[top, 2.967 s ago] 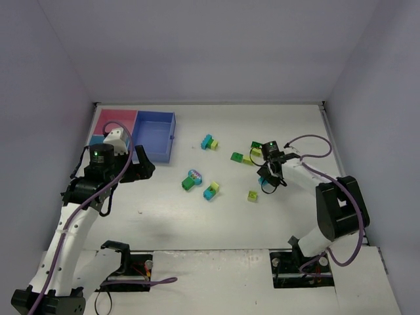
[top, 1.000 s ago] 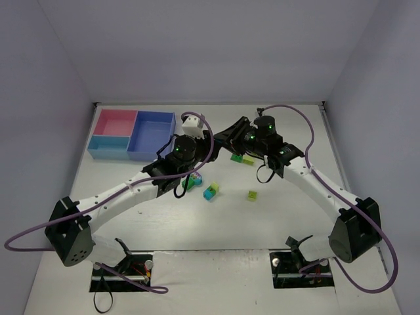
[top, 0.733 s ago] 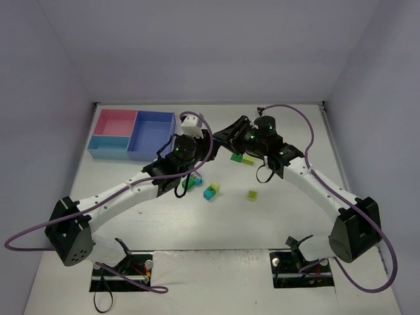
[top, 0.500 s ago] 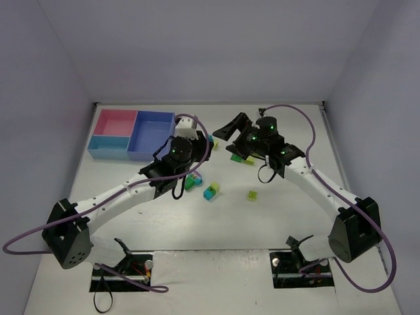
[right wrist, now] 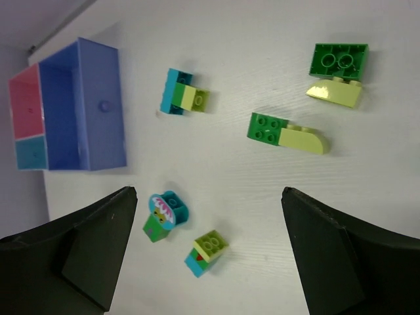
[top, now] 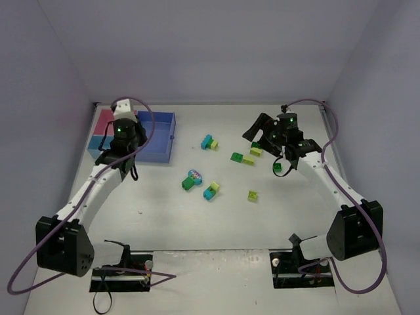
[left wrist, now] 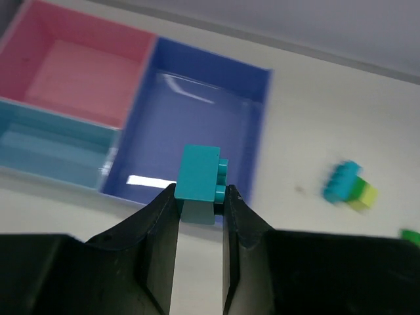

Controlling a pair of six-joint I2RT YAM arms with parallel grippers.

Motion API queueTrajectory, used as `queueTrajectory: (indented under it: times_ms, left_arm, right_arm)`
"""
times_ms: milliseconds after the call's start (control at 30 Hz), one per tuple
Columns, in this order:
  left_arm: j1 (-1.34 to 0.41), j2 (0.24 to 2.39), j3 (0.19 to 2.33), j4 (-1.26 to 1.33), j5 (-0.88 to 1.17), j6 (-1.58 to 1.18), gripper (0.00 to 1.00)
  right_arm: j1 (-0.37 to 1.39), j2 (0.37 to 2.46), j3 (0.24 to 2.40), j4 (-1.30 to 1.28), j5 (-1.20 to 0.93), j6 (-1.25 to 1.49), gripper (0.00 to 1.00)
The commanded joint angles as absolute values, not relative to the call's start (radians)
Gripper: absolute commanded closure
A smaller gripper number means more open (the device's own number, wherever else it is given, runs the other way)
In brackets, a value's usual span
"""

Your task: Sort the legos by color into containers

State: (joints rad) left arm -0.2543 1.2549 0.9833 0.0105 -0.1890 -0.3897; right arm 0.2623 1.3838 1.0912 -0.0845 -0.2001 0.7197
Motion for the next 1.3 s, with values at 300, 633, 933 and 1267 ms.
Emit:
queueTrajectory:
  times_ms: [300,633,933,1267]
  left_arm:
    - [0.100,1.797,1.561,-0.118,-0.107,-0.230,0.91]
    - [0.115,2.149,1.942,-0.261,-0.133,-0.186,0.59]
    - [0.092,2.056,1.881,-0.276,-0.042,-0.202,0.36]
    - [-0.294,1.608,1.504,-0.316,0.061,-0.202,0.36]
  right_arm:
    - [0.265,1.315,1.046,-0.127,-0.169,0.479,0.11]
    - [0.265,1.252,0.963,-0.155,-0.146,0.485,0.10]
    - [0.264,1.221,0.940,-0.192,-0.106,0.479,0.09]
    - [0.221,1.236,0.973,-0.224,-0.069,0.483,0.19]
